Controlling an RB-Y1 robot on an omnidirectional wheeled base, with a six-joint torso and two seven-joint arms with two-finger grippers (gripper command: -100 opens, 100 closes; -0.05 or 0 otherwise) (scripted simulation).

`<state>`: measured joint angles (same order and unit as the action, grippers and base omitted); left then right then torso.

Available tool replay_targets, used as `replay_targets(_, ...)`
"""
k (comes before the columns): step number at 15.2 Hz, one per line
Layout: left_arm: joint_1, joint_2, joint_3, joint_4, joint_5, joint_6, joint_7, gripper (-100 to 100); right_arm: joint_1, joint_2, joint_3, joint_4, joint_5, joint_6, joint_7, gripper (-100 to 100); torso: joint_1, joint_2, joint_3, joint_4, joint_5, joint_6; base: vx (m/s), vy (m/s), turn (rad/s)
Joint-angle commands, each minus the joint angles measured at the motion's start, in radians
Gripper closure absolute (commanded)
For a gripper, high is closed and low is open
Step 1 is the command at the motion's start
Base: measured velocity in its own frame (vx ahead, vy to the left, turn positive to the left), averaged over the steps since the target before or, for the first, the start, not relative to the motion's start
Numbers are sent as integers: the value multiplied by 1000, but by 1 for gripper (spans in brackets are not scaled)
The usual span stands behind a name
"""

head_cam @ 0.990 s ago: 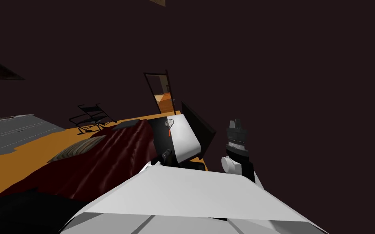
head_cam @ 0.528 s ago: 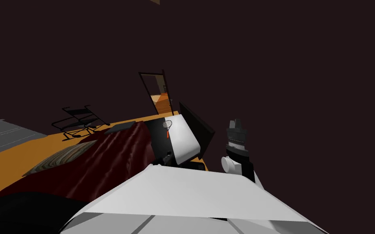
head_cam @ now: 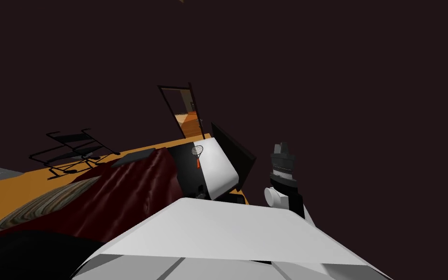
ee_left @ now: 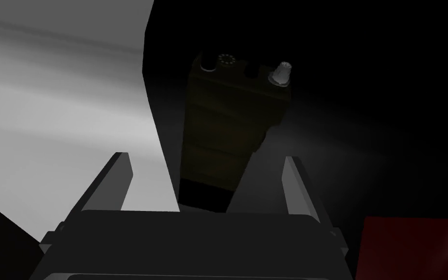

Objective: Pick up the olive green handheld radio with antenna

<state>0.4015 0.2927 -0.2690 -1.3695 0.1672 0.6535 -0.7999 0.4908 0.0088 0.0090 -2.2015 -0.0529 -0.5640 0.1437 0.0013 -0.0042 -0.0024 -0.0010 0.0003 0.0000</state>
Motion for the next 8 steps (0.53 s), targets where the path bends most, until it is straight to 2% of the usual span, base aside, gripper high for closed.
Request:
replay_targets(1, -3, 1, -7, 16, 8, 36, -17, -100, 0, 0, 0, 0, 0, 0, 0, 0, 0, 0, 0, 0, 0, 0, 45, 24, -85)
replay_targets(2, -7, -1, -16, 36, 13, 67, -33, -100, 0, 0, 0, 0, 0, 0, 0, 0, 0, 0, 0, 0, 0, 0, 48, 21, -105)
replay_targets(3, -7, -1, -16, 36, 13, 67, -33, -100, 0, 0, 0, 0, 0, 0, 0, 0, 0, 0, 0, 0, 0, 0, 43, 18, -88)
replay_targets(5, -16, -7, -30, 71, 22, 117, -60, -100, 0, 0, 0, 0, 0, 0, 0, 0, -1, 0, 0, 0, 0, 0, 53, 15, -115)
replay_targets(6, -16, -7, -30, 71, 22, 118, -60, -100, 0, 0, 0, 0, 0, 0, 0, 0, -1, -1, 0, 0, 0, 0, 62, 18, -107)
replay_targets(8, -23, -12, -41, 98, 29, 157, -81, -100, 0, 0, 0, 0, 0, 0, 0, 0, -1, -1, -1, 0, 0, 0, 56, 18, -94)
